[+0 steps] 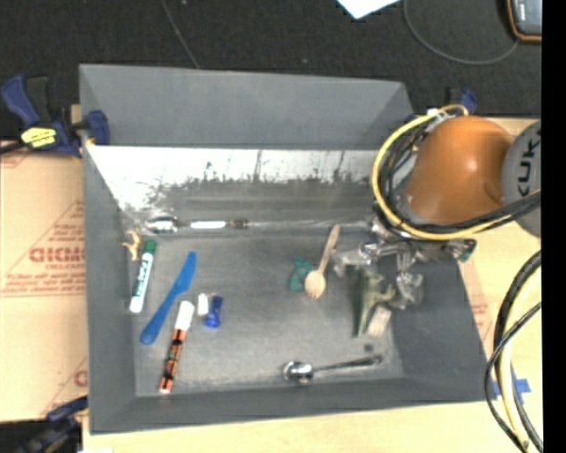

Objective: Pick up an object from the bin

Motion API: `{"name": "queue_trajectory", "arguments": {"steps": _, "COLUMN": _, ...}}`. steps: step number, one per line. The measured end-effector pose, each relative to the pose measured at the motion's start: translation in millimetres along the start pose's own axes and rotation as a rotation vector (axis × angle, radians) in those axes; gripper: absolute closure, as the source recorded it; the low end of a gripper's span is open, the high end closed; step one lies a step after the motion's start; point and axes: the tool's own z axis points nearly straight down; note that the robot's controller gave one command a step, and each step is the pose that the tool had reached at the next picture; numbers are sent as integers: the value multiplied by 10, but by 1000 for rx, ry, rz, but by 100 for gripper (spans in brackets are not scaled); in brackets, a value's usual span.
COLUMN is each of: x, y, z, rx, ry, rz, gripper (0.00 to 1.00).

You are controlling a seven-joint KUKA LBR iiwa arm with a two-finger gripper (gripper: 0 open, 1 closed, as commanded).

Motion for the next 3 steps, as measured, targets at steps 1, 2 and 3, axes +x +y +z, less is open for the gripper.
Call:
{"name": "queue_trajectory", "arguments": {"steps": 1, "x": 43, "y": 32, "z": 274, "rx": 4, "ry": -9, "rz": -138, "gripper": 0}}
{"name": "queue_trajectory", "arguments": {"steps": 2, "x": 69, "y": -29, "z": 275, "rx": -3, "ry": -22, "rz": -511, "gripper": 100}}
{"name": "queue_trajectory", "arguments": {"steps": 3, "x": 70, "y": -31, "z": 274, "rx": -3, "ry": -22, "rz": -510, "gripper": 100}}
